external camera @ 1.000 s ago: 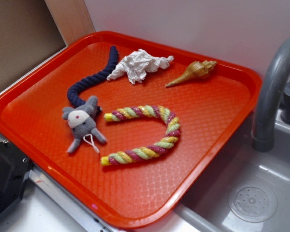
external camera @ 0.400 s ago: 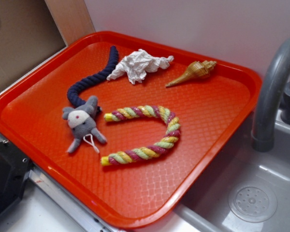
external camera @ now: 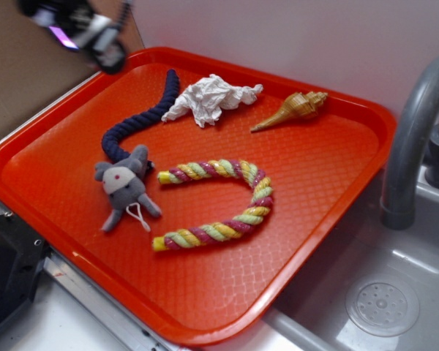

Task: Grab the shell.

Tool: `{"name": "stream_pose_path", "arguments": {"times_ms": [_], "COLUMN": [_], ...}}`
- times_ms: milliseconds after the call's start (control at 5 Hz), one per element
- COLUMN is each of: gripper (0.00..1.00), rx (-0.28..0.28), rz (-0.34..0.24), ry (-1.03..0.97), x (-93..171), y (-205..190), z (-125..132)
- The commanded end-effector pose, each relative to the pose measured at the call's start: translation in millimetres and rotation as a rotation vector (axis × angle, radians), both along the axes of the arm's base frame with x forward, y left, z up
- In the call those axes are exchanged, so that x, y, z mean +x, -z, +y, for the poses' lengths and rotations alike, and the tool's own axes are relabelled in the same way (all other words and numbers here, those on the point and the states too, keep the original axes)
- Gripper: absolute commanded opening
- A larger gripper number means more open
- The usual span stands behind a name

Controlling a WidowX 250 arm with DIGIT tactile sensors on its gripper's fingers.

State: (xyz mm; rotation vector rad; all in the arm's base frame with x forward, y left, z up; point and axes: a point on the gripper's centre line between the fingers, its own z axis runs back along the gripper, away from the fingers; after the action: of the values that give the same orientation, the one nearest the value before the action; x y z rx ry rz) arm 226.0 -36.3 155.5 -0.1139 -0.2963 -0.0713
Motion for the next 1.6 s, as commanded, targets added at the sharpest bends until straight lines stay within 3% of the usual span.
{"name": "stream_pose_path", "arguments": {"times_ms": [0, 400, 600, 800, 1000, 1400], "gripper": [1.0, 1.0, 1.0, 1.0, 1.0, 1.0], "rx": [0.048, 0.061, 0.095, 0.015, 0.011, 0.078], "rz": [-0.124, -0.105, -0.082, -0.059, -0.045, 0.036], "ry": [0.025, 0.08, 0.113, 0.233, 0.283, 0.228], "x": [75, 119, 133, 135, 132, 141], "y": [18, 48, 64, 80, 92, 116], "z": [-18, -34, -38, -52, -62, -59]}}
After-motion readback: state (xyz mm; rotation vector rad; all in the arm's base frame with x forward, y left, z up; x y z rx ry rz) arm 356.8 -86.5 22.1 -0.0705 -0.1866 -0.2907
